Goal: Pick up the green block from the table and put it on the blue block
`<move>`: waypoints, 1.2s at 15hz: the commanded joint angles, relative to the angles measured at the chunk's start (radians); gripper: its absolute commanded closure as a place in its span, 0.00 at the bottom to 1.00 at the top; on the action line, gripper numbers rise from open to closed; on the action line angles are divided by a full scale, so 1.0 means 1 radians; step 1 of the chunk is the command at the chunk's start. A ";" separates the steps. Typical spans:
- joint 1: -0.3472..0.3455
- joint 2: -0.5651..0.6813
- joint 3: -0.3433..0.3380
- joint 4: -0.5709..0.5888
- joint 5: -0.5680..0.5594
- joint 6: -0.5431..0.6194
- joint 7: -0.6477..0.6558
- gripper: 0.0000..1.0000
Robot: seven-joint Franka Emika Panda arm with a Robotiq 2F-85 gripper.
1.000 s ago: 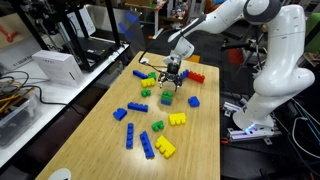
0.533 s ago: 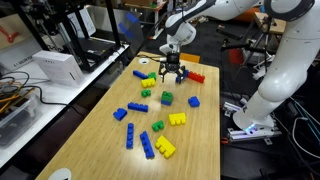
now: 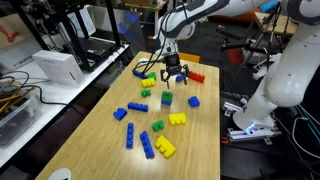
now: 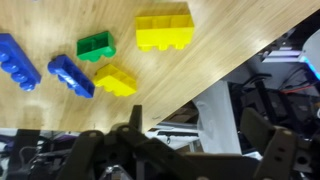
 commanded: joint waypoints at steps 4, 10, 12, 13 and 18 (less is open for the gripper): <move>0.130 -0.016 -0.077 -0.002 -0.237 -0.121 -0.129 0.00; 0.163 -0.002 -0.092 0.006 -0.290 -0.143 -0.163 0.00; 0.166 -0.002 -0.091 0.007 -0.294 -0.144 -0.166 0.00; 0.166 -0.002 -0.092 0.008 -0.294 -0.144 -0.167 0.00; 0.167 -0.009 -0.093 0.008 -0.300 -0.127 -0.174 0.00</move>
